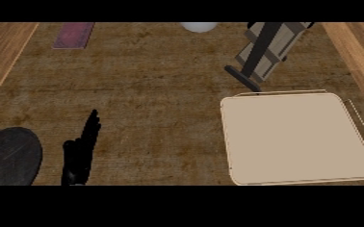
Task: Pick the lemon from the tray and place it in the tiered basket
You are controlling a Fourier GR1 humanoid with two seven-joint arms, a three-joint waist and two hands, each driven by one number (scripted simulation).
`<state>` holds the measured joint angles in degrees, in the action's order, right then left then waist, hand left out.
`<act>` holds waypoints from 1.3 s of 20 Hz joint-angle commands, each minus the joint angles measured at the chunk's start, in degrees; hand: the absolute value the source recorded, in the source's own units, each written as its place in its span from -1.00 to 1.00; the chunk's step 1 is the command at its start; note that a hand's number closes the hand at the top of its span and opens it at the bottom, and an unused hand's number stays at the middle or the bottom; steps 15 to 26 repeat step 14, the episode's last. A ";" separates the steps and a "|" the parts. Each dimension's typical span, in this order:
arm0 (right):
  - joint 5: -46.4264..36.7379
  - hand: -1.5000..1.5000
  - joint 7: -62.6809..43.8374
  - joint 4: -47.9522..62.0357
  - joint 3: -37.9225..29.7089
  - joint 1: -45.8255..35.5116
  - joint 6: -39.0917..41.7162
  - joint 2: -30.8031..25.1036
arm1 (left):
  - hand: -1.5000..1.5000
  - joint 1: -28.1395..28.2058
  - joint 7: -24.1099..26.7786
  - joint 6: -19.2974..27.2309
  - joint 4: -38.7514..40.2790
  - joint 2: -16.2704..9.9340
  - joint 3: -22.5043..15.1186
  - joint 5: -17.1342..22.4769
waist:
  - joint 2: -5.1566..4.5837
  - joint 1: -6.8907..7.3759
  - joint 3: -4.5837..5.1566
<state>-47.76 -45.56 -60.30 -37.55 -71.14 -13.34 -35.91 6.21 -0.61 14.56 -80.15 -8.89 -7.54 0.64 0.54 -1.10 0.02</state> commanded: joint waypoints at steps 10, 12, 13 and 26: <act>19.33 -1.00 -8.65 -26.17 -20.70 19.40 31.69 -17.95 | 0.00 1.00 2.31 1.85 2.26 0.96 1.83 -0.40 | 0.50 -3.00 -0.10; 24.13 -1.00 -9.38 -27.82 -26.61 21.99 36.38 -19.24 | 0.00 2.35 0.92 0.05 -1.21 -0.10 1.13 0.28 | 0.40 -1.93 -0.14; 26.38 -1.00 -7.60 -26.12 -30.09 23.90 39.28 -21.02 | 0.00 2.46 0.98 0.81 0.37 0.27 1.71 0.23 | 0.38 -2.33 -0.17; 28.35 -1.00 -7.07 -27.01 -32.51 24.86 40.75 -22.01 | 0.00 0.90 0.46 -1.15 0.51 -0.54 1.98 1.20 | 0.23 -1.94 -0.13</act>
